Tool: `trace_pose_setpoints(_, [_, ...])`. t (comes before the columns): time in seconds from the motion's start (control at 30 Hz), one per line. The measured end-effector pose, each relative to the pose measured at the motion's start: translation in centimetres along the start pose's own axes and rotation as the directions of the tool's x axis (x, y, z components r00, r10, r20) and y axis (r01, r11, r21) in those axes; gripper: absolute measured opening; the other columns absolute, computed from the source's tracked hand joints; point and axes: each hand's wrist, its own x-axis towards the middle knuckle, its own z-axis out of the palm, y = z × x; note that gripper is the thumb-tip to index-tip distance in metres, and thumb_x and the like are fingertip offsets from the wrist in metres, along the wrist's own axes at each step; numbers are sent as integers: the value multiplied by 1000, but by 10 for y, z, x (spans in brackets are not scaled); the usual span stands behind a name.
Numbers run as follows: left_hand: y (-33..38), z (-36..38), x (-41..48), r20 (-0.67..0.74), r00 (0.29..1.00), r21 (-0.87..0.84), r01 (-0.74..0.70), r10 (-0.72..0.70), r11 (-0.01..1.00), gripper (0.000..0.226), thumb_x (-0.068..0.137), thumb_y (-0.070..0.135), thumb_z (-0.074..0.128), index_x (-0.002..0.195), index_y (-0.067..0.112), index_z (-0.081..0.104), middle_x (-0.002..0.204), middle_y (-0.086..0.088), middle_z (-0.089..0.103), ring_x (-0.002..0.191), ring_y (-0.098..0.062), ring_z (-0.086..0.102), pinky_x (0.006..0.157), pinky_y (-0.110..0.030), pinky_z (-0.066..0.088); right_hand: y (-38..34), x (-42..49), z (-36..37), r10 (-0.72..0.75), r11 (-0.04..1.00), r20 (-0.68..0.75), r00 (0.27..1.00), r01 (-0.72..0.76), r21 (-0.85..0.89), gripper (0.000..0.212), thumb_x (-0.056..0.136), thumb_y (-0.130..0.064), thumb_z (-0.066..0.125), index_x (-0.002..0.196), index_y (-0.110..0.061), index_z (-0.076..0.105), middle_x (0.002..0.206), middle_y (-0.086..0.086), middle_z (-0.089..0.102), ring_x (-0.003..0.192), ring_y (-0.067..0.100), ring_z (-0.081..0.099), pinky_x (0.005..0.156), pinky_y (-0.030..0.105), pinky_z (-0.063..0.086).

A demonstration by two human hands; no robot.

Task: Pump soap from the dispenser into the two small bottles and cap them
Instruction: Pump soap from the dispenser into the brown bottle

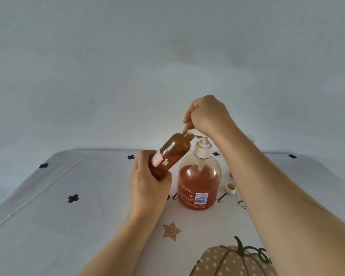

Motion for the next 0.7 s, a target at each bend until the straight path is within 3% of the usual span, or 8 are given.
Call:
trace_pose_setpoints(0.3, [-2, 0, 1, 13, 1000, 17, -5, 5, 1000, 42, 73, -2, 68, 93, 27, 46, 83, 9, 54, 73, -5, 53, 62, -2, 37, 0, 1, 0, -8, 996, 54, 998, 12, -83, 30, 88, -3, 45, 85, -15, 72, 90, 7, 74, 85, 27, 72, 90, 43, 57])
trace_pose_setpoints(0.43, [-5, 1, 2, 5, 1000, 14, -12, 12, 1000, 43, 72, -3, 68, 92, 28, 46, 81, 12, 54, 76, 2, 53, 62, -3, 38, 1, 1, 1, -39, 994, 52, 998, 44, -100, 36, 87, 2, 45, 70, -21, 66, 96, 9, 73, 92, 29, 70, 92, 44, 55])
trace_pose_setpoints(0.53, [-6, 2, 2, 2, 1000, 4, -18, 18, 1000, 44, 71, -3, 68, 92, 29, 46, 81, 13, 54, 80, 8, 51, 61, -2, 38, 1, 2, 1, -63, 993, 55, 996, 68, -94, 38, 85, 6, 44, 68, -21, 65, 95, 10, 73, 93, 30, 70, 92, 45, 55])
trace_pose_setpoints(0.7, [-11, 2, 3, -36, 999, 10, -2, 2, 1000, 50, 68, -5, 67, 87, 36, 45, 84, 9, 57, 81, 4, 52, 61, -6, 39, 7, -3, 4, -62, 992, 86, 994, 71, -101, 40, 84, 7, 43, 68, -22, 65, 96, 9, 73, 95, 29, 68, 90, 44, 56])
